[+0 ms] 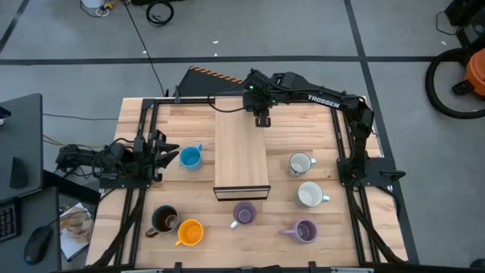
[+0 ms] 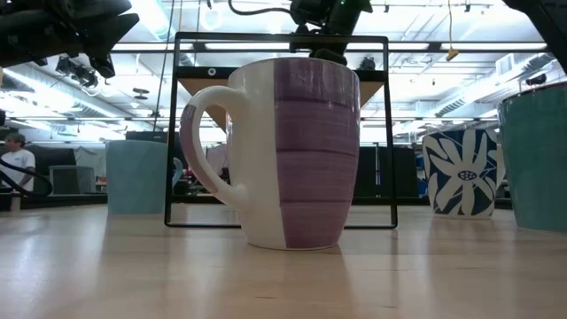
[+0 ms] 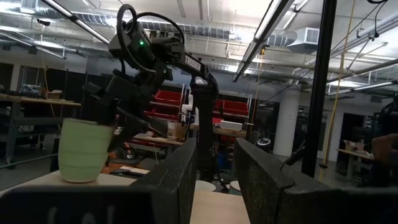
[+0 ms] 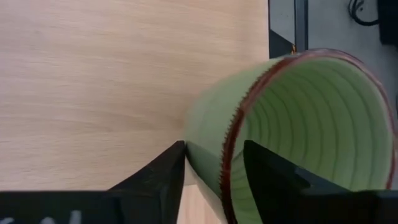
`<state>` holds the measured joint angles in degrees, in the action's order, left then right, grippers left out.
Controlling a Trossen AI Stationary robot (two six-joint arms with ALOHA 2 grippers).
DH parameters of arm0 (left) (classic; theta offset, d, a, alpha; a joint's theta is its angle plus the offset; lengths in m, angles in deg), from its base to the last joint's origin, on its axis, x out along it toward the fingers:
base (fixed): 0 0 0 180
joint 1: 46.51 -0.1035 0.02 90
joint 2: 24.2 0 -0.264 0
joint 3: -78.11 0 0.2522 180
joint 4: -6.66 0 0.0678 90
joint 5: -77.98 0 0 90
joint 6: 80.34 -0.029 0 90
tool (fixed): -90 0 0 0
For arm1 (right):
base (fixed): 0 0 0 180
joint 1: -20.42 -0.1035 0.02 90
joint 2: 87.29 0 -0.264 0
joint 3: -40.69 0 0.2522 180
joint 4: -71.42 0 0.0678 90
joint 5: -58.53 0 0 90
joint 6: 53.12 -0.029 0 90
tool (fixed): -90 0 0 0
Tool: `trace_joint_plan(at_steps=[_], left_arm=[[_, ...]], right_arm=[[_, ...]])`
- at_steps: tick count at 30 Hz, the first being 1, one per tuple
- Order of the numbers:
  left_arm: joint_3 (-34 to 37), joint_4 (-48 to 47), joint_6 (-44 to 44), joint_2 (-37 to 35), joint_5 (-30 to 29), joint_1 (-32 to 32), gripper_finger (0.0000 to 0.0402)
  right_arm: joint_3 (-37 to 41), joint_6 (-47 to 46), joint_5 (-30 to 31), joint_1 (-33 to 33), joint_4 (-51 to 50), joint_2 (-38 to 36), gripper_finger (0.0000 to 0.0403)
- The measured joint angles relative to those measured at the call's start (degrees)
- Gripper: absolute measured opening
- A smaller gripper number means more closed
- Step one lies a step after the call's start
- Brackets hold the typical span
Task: Place coffee mugs
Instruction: Put the green mug on the shelf
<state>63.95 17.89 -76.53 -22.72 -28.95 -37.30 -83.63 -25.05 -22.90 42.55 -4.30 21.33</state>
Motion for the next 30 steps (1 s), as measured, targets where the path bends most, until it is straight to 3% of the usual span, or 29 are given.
trace_joint_plan(at_steps=[8, 30], left_arm=[[0.0, 0.0, -0.06, 0.0, 0.0, 0.0, 0.0114], [0.0, -0.32, -0.02, 0.01, 0.0, 0.0, 0.0114]], right_arm=[[0.04, -0.42, 2.58, -0.15, 0.78, -0.37, 0.022], [0.07, 0.48, 10.67, -3.66, 2.97, -1.6, 0.0276]])
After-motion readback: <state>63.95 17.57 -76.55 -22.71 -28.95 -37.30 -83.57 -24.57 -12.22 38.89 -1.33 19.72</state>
